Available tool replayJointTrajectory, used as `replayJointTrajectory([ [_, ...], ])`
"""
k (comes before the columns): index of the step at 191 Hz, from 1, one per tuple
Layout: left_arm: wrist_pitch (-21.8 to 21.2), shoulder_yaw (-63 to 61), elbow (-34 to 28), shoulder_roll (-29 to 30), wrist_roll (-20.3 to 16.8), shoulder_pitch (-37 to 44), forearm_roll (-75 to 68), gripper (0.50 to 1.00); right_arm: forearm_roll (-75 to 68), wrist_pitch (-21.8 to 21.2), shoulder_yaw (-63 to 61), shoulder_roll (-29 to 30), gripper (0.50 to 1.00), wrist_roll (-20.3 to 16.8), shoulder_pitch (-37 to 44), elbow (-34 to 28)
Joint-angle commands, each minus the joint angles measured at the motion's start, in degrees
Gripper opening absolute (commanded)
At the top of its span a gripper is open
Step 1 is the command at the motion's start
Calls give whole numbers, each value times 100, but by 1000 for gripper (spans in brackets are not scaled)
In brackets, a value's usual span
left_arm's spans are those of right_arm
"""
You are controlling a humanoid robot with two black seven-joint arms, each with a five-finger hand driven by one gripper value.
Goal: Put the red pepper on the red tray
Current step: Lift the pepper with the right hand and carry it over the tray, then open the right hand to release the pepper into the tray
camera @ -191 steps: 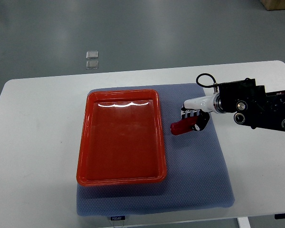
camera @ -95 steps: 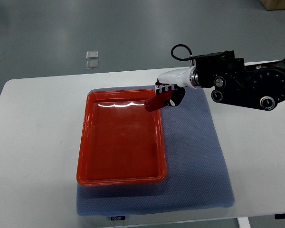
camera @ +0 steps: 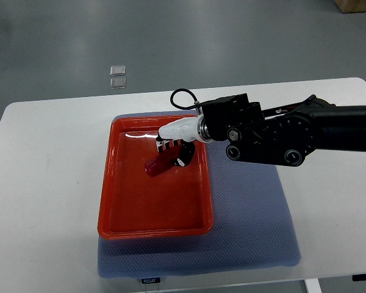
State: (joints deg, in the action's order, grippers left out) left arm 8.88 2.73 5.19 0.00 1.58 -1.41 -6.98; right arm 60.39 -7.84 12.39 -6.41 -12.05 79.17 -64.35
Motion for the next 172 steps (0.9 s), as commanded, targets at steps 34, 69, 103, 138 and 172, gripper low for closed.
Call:
replayJointTrajectory([
  [34, 0, 0, 0, 0, 0, 0, 3, 1000, -10, 54, 1, 122, 658, 10, -130, 98],
  [69, 0, 0, 0, 0, 0, 0, 3, 1000, -36, 72, 1, 158, 813, 18, -183, 107],
  [103, 0, 0, 0, 0, 0, 0, -6, 1000, -36, 55, -8, 158, 852, 18, -156, 107],
  [138, 0, 0, 0, 0, 0, 0, 3, 1000, -36, 107, -43, 87, 907, 141, -121, 116],
  [172, 0, 0, 0, 0, 0, 0, 3, 1000, -36, 98, -237, -123, 911, 361, -112, 133],
])
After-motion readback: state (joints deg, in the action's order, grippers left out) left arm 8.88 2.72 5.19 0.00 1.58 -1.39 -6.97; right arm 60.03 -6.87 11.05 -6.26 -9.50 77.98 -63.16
